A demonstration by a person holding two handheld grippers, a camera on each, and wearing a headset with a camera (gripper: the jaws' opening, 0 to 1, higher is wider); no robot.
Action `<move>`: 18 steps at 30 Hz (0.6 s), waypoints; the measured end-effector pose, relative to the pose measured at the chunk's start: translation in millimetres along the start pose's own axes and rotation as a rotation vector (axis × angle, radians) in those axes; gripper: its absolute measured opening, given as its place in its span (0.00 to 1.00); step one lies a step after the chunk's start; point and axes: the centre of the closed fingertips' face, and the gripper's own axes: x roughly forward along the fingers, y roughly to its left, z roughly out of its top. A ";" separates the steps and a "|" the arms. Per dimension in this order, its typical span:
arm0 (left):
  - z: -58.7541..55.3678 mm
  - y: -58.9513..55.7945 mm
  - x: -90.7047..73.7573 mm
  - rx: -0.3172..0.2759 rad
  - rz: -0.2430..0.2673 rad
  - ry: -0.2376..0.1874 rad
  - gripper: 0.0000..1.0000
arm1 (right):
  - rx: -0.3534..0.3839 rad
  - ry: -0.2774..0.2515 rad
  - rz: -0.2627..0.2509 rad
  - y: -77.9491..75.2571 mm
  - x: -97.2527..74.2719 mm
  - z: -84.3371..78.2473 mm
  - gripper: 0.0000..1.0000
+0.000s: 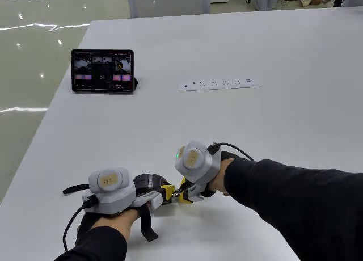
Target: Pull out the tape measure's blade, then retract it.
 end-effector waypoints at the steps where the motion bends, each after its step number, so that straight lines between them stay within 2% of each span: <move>1: 0.0 0.0 -0.1 0.000 0.000 0.000 0.58 | -0.002 0.000 0.001 0.4 0.1 0.3 0.10; 18: 0.3 0.2 0.2 -0.002 -0.002 0.001 0.58 | -0.004 -0.025 0.006 2.2 6.7 11.0 0.11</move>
